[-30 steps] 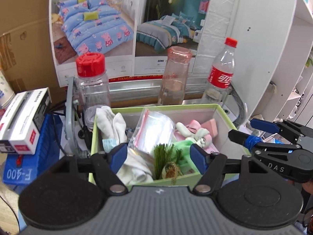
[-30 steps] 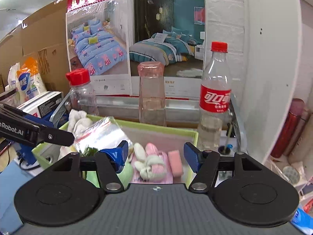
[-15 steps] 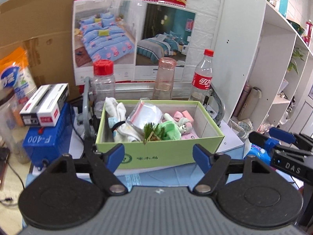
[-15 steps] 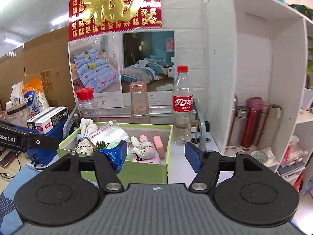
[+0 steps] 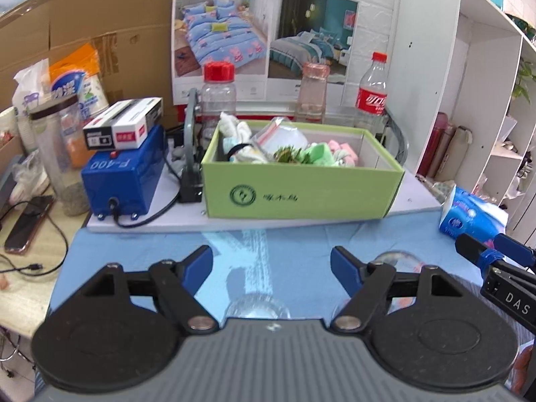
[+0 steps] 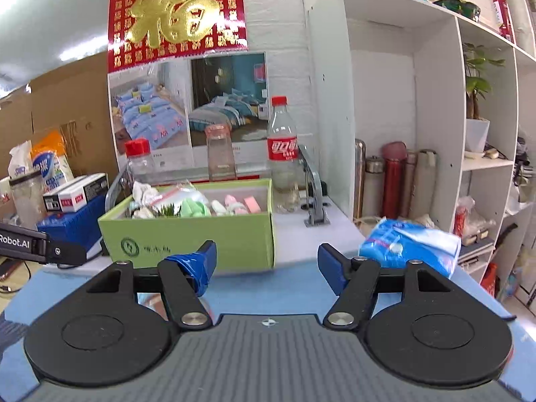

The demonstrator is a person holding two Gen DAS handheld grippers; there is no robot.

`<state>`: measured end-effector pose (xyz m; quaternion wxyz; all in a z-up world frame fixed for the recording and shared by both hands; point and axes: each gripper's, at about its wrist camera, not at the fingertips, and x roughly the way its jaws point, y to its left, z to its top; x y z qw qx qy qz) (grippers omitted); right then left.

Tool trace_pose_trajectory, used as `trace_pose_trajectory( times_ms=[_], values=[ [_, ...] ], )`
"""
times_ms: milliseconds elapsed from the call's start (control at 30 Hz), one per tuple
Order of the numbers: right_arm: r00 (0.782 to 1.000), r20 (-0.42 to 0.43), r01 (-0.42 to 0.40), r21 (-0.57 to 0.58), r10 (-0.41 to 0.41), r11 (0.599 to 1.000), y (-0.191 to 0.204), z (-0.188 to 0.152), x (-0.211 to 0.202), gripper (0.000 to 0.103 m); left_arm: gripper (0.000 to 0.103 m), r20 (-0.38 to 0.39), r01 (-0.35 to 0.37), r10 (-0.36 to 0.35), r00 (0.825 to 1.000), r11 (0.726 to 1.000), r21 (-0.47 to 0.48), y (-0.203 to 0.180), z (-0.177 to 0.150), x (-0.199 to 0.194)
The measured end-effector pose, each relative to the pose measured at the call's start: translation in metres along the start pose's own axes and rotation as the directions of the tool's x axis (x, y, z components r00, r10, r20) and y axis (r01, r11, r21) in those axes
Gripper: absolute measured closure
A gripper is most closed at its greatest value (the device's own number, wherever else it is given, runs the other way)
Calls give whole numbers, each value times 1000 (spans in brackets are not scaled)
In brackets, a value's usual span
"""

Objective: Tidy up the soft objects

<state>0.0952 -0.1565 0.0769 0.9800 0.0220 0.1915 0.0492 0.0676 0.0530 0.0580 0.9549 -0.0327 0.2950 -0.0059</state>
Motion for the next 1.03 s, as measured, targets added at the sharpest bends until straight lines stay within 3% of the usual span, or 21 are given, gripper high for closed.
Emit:
trace_pose_trajectory(
  times_ms=[200, 367, 600, 800, 1033],
  values=[
    [999, -42, -1, -10, 0, 1000, 0, -19, -9, 50, 26, -19, -14, 14, 1000, 1000, -8, 1, -24, -5],
    [997, -58, 53, 1, -53, 999, -7, -25, -18, 49, 26, 20, -53, 53, 998, 999, 10, -5, -34, -18],
    [985, -158, 68, 17, -64, 998, -12, -41, -12, 49, 26, 42, -78, 77, 996, 997, 25, -9, -46, -25],
    [987, -153, 44, 20, -40, 999, -8, -47, -16, 48, 25, 25, -55, 55, 998, 998, 1, -4, -51, -25],
    [992, -116, 50, 51, -44, 997, -12, -43, -23, 48, 23, 37, -85, 85, 996, 996, -1, -4, -53, -29]
  ],
)
